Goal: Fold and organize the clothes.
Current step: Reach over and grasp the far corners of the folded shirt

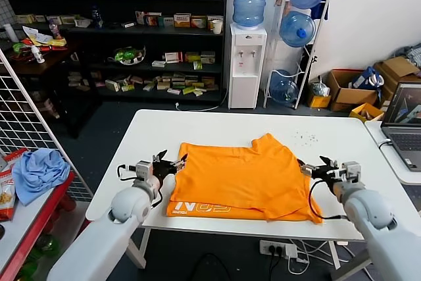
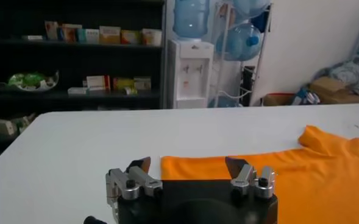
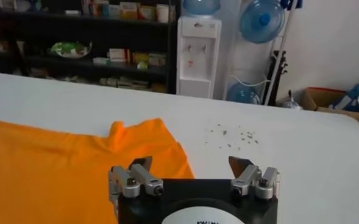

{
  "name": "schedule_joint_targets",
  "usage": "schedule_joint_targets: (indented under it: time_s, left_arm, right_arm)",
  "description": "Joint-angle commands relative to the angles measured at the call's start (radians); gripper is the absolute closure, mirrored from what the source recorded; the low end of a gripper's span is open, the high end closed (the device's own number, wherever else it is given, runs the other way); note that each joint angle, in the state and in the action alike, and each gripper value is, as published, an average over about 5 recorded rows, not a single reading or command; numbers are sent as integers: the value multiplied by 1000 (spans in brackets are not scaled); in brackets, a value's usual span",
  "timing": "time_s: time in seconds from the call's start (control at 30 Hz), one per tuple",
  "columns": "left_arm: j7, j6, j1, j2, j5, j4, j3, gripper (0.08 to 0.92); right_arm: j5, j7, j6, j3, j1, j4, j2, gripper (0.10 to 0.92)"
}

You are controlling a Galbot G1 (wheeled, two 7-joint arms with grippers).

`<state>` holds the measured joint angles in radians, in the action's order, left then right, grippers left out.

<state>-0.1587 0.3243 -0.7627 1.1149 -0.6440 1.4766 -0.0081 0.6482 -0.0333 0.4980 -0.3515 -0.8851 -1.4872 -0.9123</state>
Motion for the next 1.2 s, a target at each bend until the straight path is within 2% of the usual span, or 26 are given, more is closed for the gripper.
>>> schedule_joint_targets:
  time_s: [0.03,0.23,0.37,0.77,0.9,1.0,1.2]
  left_arm:
    - [7,4,302,175,-8,-413,78,177]
    - [21,1,364,261,39,-583,65,177]
    - [31,-6,379,292,69,-658,50,177]
    - [28,21,352,288,76,-670,52,177]
    - [27,21,346,285,66,-656,50,179]
    - [27,23,340,280,60,-640,51,219]
    - [26,29,318,269,52,-594,55,387]
  right_arm:
    - [-48,-103,0,123,340,397,-109,203]
    - [-129,-143,-56,138,388,525,-185,203]
    - [-149,-168,-68,133,405,588,-230,203]
    - [-206,-224,-75,136,400,640,-265,211]
    - [-220,-221,-98,132,408,652,-273,287]
    - [-221,-218,-101,128,411,658,-277,373]
    - [-224,-215,-88,113,403,661,-287,546]
